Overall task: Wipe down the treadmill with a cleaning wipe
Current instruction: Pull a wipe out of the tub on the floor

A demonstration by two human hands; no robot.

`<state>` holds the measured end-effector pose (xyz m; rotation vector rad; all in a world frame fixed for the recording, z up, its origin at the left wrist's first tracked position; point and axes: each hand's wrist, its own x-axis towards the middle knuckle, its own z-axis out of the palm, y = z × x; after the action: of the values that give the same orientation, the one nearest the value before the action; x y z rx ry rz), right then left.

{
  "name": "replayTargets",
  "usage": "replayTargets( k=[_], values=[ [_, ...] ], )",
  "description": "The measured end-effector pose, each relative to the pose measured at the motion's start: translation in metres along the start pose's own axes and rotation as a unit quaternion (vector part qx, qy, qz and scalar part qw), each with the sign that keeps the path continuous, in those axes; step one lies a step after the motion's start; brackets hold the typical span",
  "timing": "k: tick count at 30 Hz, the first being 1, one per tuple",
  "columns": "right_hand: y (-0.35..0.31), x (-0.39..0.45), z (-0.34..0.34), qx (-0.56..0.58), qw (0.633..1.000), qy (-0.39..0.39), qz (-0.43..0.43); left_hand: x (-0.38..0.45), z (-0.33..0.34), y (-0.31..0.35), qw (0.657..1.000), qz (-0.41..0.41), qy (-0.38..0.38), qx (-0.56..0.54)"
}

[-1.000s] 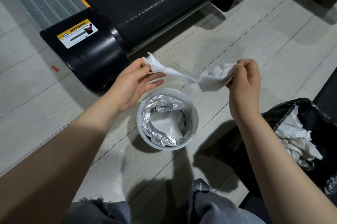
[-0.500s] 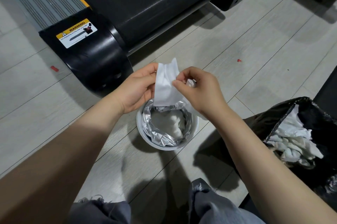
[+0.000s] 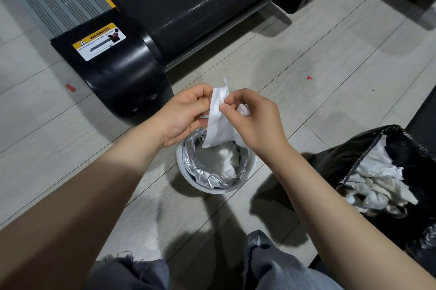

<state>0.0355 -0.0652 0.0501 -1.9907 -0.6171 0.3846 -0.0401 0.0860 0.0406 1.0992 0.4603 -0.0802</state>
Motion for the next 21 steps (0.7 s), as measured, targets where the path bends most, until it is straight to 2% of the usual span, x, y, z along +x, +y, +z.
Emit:
replayTargets(
  k=[8,12,15,21],
  values=[
    [0.007,-0.004,0.008,0.014,0.999,-0.028,0.035,0.001,-0.004,-0.006,0.997,0.003,0.017,0.071],
    [0.01,-0.004,0.004,0.006,0.996,-0.075,0.037,-0.001,-0.007,-0.01,0.993,-0.009,0.015,0.12],
    [0.012,-0.003,-0.005,0.041,0.992,-0.103,0.051,-0.003,-0.009,-0.012,0.989,-0.029,0.01,0.148],
    [0.023,-0.002,-0.023,0.104,0.981,-0.143,0.082,-0.005,-0.003,-0.009,0.995,-0.063,-0.031,0.073]
  ],
)
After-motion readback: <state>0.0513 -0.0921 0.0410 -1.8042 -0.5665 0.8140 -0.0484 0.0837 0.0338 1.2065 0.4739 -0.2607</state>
